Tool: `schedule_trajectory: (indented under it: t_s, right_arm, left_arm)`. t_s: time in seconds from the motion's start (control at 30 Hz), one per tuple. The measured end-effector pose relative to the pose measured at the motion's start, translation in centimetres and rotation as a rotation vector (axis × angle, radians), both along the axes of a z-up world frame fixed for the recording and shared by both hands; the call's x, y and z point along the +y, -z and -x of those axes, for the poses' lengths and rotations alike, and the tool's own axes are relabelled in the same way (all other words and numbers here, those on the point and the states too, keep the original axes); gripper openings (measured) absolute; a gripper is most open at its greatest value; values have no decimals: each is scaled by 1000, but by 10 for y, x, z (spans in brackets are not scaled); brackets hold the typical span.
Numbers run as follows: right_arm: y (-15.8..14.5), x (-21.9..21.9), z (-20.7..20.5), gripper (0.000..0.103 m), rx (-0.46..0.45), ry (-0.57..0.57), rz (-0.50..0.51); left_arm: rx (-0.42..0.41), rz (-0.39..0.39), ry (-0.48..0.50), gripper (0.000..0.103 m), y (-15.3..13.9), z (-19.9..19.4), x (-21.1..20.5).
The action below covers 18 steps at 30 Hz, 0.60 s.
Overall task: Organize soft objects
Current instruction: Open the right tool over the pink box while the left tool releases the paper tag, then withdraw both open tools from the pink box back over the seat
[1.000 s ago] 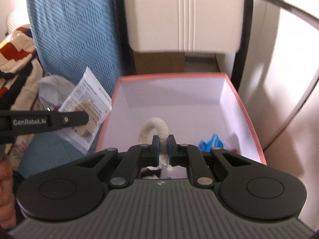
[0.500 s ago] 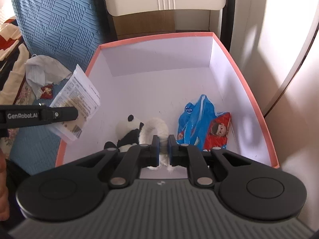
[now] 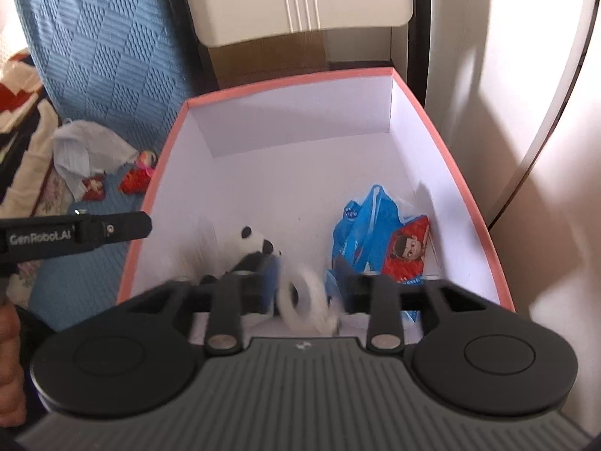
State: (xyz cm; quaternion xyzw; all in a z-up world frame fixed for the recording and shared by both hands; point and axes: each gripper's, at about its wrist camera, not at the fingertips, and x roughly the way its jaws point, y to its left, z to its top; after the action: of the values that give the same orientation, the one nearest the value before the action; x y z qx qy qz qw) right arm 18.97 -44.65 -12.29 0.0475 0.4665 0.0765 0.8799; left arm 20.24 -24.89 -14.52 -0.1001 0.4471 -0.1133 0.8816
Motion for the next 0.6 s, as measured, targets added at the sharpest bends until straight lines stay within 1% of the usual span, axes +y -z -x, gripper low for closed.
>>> schedule_trajectory:
  t_s: [0.2,0.4,0.6]
  right_arm:
    - [-18,2,2,45,-40,7,-6]
    - [-43,9,6,45,-102,2,-13]
    - [-64,25,11,45,-170,-9,-42]
  left_arm:
    - [-57,-2,13,46,-26,3,7]
    - [-142,3,27,46,-54,14,16]
    - [-231,14,-19,46,-76,29,39]
